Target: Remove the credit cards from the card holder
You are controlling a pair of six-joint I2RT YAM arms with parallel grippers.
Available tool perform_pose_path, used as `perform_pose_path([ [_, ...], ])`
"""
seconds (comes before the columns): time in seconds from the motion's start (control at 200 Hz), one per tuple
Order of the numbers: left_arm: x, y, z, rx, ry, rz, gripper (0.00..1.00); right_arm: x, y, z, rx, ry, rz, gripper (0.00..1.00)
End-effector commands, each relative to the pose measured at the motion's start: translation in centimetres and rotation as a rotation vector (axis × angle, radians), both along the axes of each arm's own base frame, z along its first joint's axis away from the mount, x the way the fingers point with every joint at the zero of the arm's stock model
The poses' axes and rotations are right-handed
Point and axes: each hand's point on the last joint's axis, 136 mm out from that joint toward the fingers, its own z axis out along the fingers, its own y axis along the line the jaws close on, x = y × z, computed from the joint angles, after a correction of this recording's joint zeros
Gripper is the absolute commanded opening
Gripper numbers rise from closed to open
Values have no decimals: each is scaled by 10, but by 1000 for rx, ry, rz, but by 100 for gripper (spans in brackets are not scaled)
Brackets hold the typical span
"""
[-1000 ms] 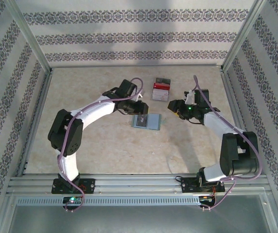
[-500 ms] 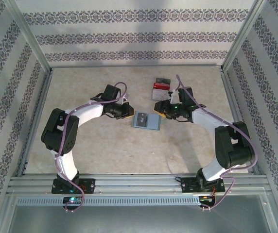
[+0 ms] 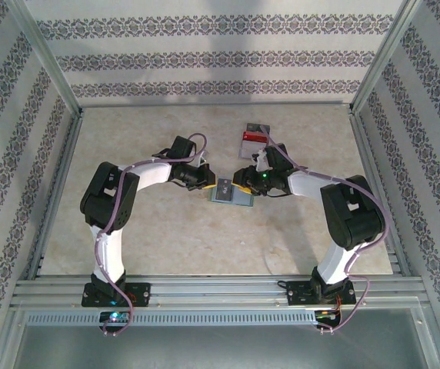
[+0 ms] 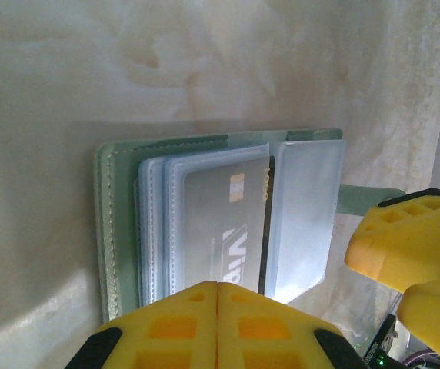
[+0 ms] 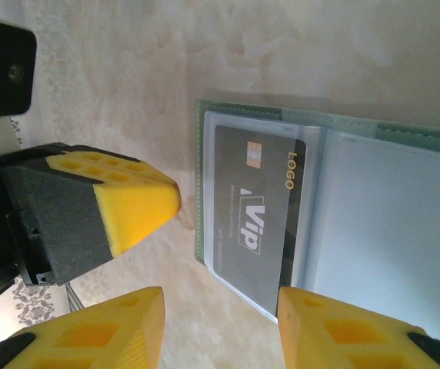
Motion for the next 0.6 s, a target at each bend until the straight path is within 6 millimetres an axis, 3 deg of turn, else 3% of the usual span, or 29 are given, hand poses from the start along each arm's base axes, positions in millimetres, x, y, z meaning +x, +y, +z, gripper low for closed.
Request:
perform_pose_path([
  [0.0, 6, -6, 2, -22, -13, -21, 8, 9, 9, 4, 11, -23, 8, 43],
  [0.6, -3, 6, -35, 77, 35, -33, 7, 3, 16, -14, -19, 19, 29, 37],
])
